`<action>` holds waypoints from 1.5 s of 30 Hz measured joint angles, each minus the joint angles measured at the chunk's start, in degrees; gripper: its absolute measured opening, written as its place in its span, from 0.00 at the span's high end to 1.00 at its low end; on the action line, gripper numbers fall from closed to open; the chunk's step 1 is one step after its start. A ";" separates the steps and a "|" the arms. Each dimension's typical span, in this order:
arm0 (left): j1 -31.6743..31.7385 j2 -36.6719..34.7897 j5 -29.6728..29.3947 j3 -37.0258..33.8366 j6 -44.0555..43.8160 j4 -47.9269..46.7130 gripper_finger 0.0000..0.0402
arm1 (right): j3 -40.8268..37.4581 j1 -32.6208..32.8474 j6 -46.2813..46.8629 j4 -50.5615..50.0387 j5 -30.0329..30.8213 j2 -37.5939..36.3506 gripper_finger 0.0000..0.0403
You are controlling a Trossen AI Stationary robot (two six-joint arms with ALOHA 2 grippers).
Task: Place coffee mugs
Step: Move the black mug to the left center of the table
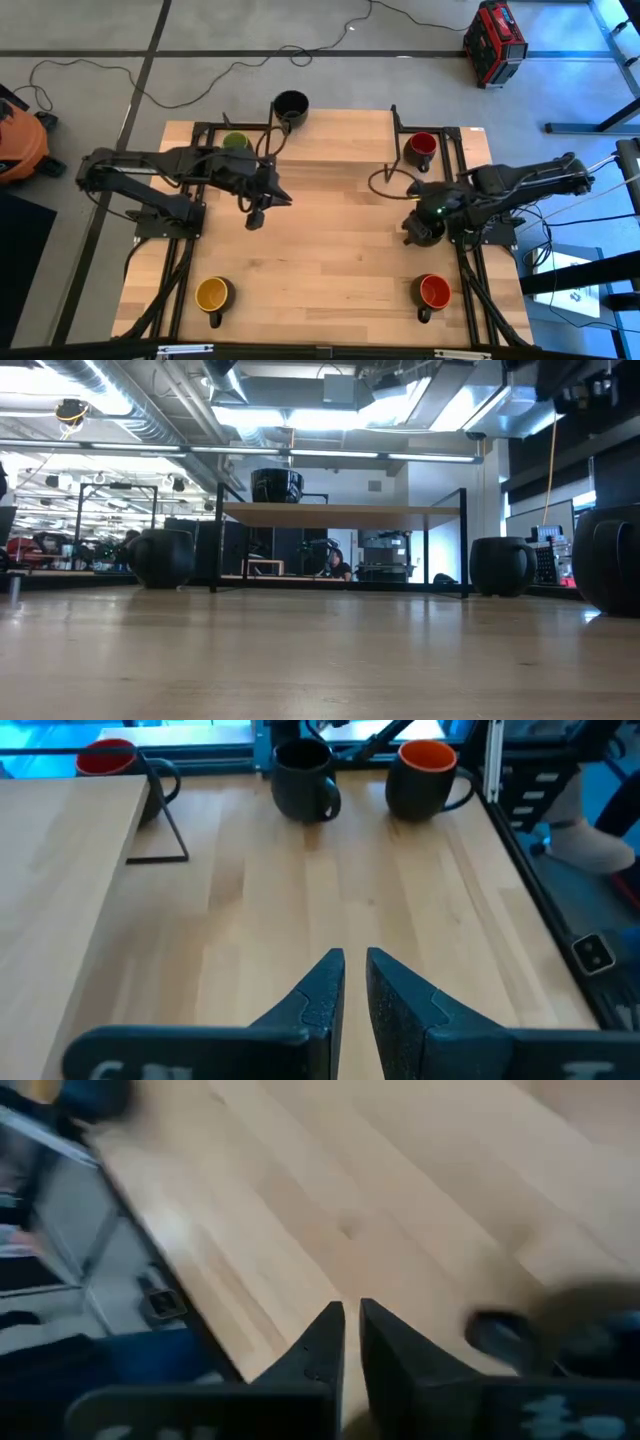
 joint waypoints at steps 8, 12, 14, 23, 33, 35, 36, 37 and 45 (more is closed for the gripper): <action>0.02 0.37 -0.50 0.00 1.42 -1.09 0.90 | -0.02 2.45 5.93 -11.70 0.00 4.47 0.59; 0.03 0.32 -1.05 0.00 1.63 -1.08 0.90 | -0.56 2.30 8.45 -16.82 2.41 6.39 0.43; 0.13 0.31 -1.28 0.00 1.63 -1.04 0.90 | -1.27 2.26 9.83 -17.00 4.11 7.10 0.38; 0.20 0.32 -3.98 0.00 1.60 -0.93 0.90 | -7.69 2.26 14.69 -11.31 3.66 8.34 0.40; 0.20 0.32 -4.23 0.00 1.57 -0.54 0.90 | -11.43 2.26 16.32 -7.17 7.26 11.64 0.56; 0.20 0.34 -4.24 0.00 1.54 -0.62 0.90 | -12.13 2.26 16.28 -5.10 7.30 12.07 0.61; 0.20 0.33 -4.23 0.00 1.52 -0.61 0.90 | -12.32 2.26 16.05 -4.51 7.29 12.19 0.64; 0.20 0.32 -4.23 0.00 1.52 -0.58 0.90 | -12.48 2.26 15.86 -4.03 7.30 12.31 0.67; 0.20 0.34 -4.23 0.00 1.39 -0.62 0.90 | -12.57 2.32 8.69 -2.62 7.42 12.50 0.97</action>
